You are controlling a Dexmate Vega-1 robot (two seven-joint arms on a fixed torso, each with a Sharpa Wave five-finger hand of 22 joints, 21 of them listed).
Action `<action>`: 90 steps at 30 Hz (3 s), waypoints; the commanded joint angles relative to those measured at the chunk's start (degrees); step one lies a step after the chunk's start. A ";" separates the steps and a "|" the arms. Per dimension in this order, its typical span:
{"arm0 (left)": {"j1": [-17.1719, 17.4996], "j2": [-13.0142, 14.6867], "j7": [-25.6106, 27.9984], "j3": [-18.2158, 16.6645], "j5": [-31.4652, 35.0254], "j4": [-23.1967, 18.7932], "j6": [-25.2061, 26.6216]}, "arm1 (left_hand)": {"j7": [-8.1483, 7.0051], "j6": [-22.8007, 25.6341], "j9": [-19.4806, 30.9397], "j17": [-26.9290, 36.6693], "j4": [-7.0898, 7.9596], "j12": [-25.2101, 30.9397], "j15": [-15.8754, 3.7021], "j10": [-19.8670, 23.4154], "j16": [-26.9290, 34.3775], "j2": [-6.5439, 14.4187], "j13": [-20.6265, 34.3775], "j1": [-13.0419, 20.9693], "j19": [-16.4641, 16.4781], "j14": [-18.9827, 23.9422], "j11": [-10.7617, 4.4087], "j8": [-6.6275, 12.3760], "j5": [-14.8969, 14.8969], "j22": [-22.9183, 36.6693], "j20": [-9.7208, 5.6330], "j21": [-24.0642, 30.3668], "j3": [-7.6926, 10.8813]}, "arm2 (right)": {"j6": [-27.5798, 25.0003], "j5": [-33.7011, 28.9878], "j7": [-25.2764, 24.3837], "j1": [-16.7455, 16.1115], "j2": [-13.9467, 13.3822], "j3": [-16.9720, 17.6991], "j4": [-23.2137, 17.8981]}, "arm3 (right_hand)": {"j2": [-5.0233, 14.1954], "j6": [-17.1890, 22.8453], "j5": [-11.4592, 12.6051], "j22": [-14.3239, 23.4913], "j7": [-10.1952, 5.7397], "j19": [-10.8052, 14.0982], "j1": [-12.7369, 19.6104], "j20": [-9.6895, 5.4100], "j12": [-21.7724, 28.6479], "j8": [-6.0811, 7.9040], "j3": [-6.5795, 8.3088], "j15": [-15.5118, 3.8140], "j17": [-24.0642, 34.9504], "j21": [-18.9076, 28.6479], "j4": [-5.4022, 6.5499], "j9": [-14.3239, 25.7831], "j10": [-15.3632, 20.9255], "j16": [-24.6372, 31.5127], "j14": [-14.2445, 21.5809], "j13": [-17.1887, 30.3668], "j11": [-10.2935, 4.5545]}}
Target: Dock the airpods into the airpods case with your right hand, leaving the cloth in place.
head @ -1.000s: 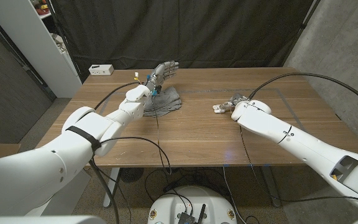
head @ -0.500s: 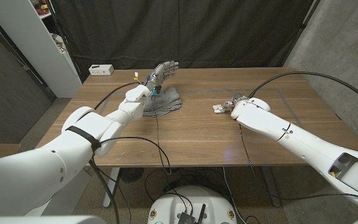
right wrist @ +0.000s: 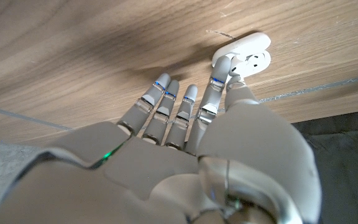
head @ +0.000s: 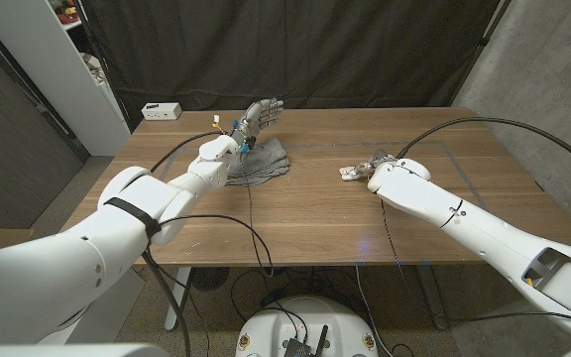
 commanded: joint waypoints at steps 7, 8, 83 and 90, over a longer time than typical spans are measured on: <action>-1.68 -0.50 1.31 0.22 0.92 0.98 3.54 | 0.27 0.26 0.06 0.10 0.20 -0.07 0.12 0.21 0.08 0.05 0.27 -0.59 -0.24 -0.18 0.12 -0.04 0.34 0.07 0.08 0.35 0.09 | 5.38 -3.86 -6.32 -3.67 1.89 1.10 1.54 | -0.30 0.64 0.16 -0.05 0.27 0.44 0.72 -0.35 0.73 -0.27 0.39 -7.79 -0.02 0.05 -0.61 -0.20 1.53 0.54 1.50 -0.01 -0.10; -1.72 -0.51 1.32 0.21 0.93 0.98 3.58 | 0.28 0.28 0.06 0.10 0.20 -0.06 0.13 0.23 0.08 0.05 0.27 -0.60 -0.24 -0.19 0.12 -0.04 0.34 0.07 0.10 0.35 0.09 | 5.48 -4.12 -6.44 -3.68 1.97 0.96 1.78 | -0.33 0.58 0.14 -0.05 0.29 0.47 0.62 -0.38 0.74 -0.31 0.36 -7.76 -0.03 0.06 -0.56 -0.22 1.58 0.56 1.60 -0.01 -0.06; -1.56 -0.08 0.59 0.42 1.02 0.95 4.20 | 0.27 0.51 -0.08 0.07 -0.06 -0.11 0.02 0.31 0.06 -0.25 0.31 -1.01 -0.24 -0.27 0.16 -0.03 0.40 0.05 -0.02 0.38 0.17 | 11.77 -7.56 -10.95 -7.23 6.37 4.15 7.65 | -0.43 3.02 0.39 0.02 2.93 1.04 1.43 -0.72 1.79 -0.72 1.88 -7.83 -1.05 0.28 -1.68 -1.32 5.48 0.75 5.02 0.20 1.55; -1.86 -0.25 1.09 0.45 1.13 1.09 5.33 | 0.20 0.46 -0.09 0.07 -0.05 -0.12 0.16 0.29 0.07 -0.23 0.32 -1.05 -0.25 -0.26 0.18 -0.05 0.41 0.05 0.00 0.37 0.19 | 12.88 -8.13 -11.28 -7.71 6.49 4.32 7.53 | -0.56 3.59 0.44 0.03 3.35 1.07 1.49 -0.64 2.03 -0.62 2.24 -8.13 -1.47 0.29 -1.73 -1.38 6.35 0.48 5.76 0.21 1.62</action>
